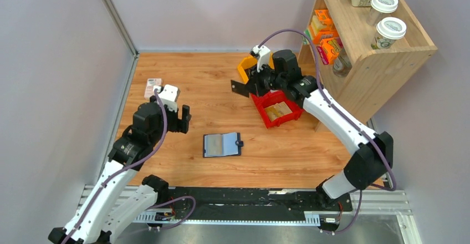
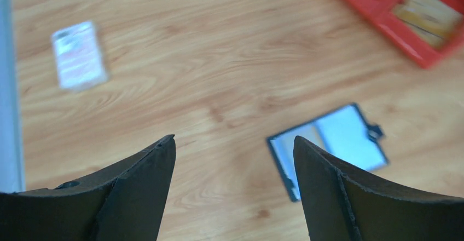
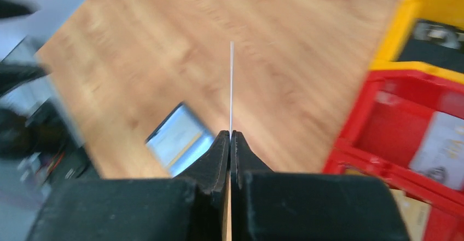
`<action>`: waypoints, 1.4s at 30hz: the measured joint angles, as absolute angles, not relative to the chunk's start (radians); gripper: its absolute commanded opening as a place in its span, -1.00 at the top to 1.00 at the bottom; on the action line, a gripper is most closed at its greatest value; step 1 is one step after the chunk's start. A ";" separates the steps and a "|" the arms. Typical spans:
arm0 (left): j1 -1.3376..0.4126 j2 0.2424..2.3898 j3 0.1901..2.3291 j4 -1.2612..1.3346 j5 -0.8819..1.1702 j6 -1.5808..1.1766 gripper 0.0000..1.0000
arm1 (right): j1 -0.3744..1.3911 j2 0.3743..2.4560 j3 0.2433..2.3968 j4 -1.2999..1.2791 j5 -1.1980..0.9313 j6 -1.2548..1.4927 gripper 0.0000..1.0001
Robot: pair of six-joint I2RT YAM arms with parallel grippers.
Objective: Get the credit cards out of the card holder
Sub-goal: Place the credit card in the storage box.
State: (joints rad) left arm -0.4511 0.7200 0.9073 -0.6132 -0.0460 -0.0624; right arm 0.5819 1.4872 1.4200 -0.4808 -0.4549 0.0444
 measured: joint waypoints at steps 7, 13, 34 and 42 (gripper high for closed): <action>-0.411 0.617 0.743 -0.570 -0.345 -0.149 -0.72 | 0.506 1.711 1.425 -0.248 -0.130 0.130 1.00; -0.411 0.600 0.743 -0.528 -0.477 -0.159 -0.72 | 0.454 1.937 1.475 -0.089 -0.014 0.170 1.00; -0.411 0.634 0.731 -0.479 -0.564 -0.158 -0.73 | 0.404 2.188 1.668 0.155 0.070 0.287 1.00; -0.411 0.653 0.731 -0.476 -0.567 -0.158 -0.73 | 0.402 2.174 1.516 0.307 0.100 0.340 1.00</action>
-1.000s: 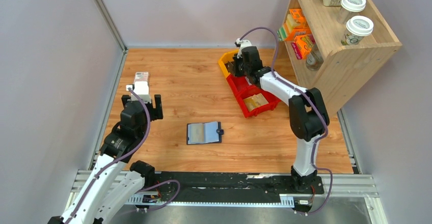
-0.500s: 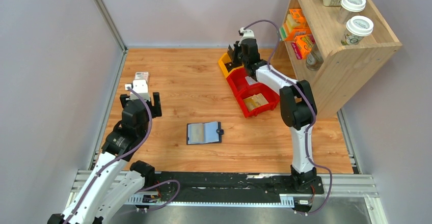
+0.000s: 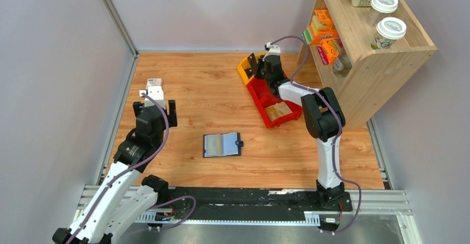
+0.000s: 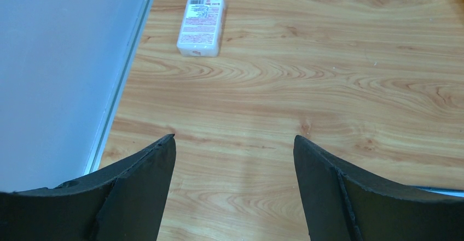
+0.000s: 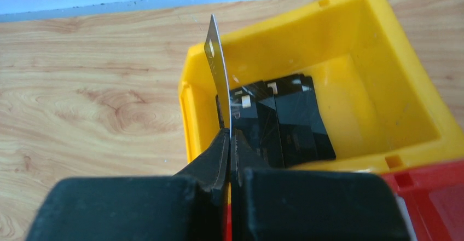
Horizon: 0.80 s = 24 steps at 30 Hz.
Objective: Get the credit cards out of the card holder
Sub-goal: Place the credit card in the storage box.
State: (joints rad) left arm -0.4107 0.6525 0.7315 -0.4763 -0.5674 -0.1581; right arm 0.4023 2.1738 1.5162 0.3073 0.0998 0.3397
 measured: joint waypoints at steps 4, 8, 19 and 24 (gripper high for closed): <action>-0.411 0.657 0.731 -0.476 -0.567 -0.158 -0.73 | 0.402 2.144 1.443 0.332 0.101 0.356 1.00; -0.411 0.657 0.731 -0.474 -0.567 -0.158 -0.73 | 0.402 2.128 1.420 0.342 0.095 0.355 1.00; -0.411 0.658 0.731 -0.474 -0.567 -0.158 -0.73 | 0.380 2.143 1.509 0.275 -0.037 0.352 0.91; -0.411 0.662 0.731 -0.474 -0.567 -0.158 -0.73 | 0.369 2.167 1.557 0.226 -0.081 0.350 0.89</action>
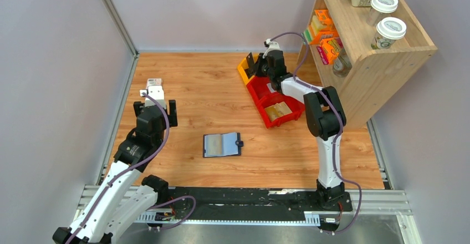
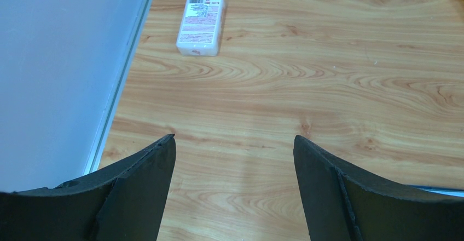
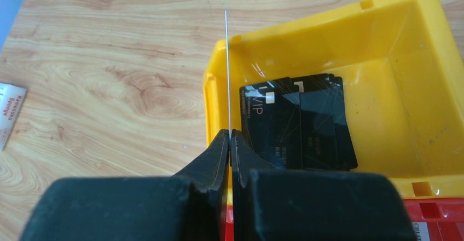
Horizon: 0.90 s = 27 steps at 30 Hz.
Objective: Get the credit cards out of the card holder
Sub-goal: Place the credit card in the storage box.
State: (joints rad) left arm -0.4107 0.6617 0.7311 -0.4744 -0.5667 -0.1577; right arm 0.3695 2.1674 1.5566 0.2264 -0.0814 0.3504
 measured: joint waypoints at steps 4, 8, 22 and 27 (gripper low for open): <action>-0.411 0.663 0.731 -0.474 -0.566 -0.157 -0.73 | 0.365 2.184 1.565 0.182 -0.089 0.342 0.90; -0.411 0.663 0.731 -0.474 -0.566 -0.155 -0.73 | 0.365 2.188 1.568 0.171 -0.089 0.335 0.92; -0.411 0.663 0.731 -0.474 -0.558 -0.156 -0.73 | 0.365 2.165 1.578 0.102 -0.101 0.268 0.96; -0.411 0.663 0.731 -0.474 -0.558 -0.156 -0.73 | 0.365 2.165 1.634 -0.004 -0.128 0.220 0.96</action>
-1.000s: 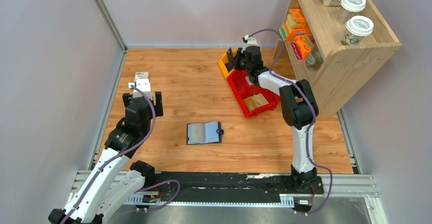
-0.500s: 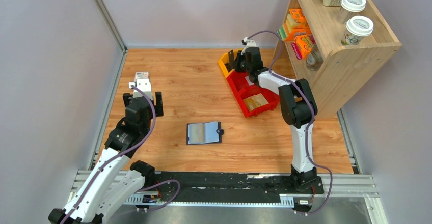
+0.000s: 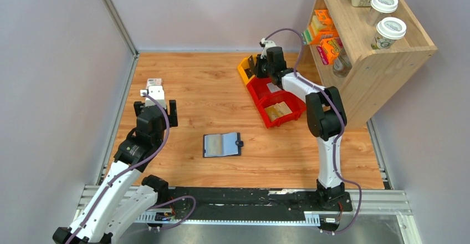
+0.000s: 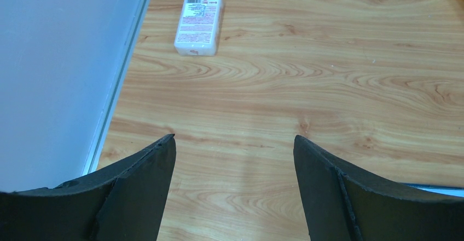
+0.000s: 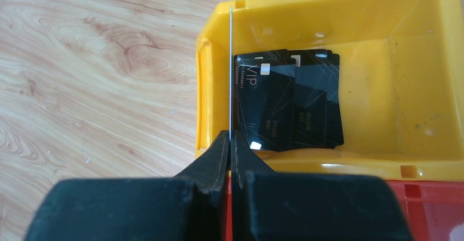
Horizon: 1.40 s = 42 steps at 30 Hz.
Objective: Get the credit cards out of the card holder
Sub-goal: Place the credit card in the storage box.
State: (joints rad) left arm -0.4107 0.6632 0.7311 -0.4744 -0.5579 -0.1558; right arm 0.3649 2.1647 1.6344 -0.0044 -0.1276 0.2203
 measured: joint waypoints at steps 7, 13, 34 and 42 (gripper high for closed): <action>-0.411 0.663 0.731 -0.474 -0.555 -0.156 -0.73 | 0.365 2.165 1.705 -0.097 -0.160 0.181 0.98; -0.411 0.663 0.731 -0.474 -0.554 -0.155 -0.73 | 0.365 2.173 1.750 -0.182 -0.171 0.143 0.98; -0.411 0.667 0.731 -0.474 -0.540 -0.155 -0.73 | 0.365 2.275 1.928 -0.382 -0.184 0.077 0.72; -0.411 0.669 0.731 -0.474 -0.535 -0.155 -0.74 | 0.364 2.313 1.984 -0.413 -0.176 0.078 0.38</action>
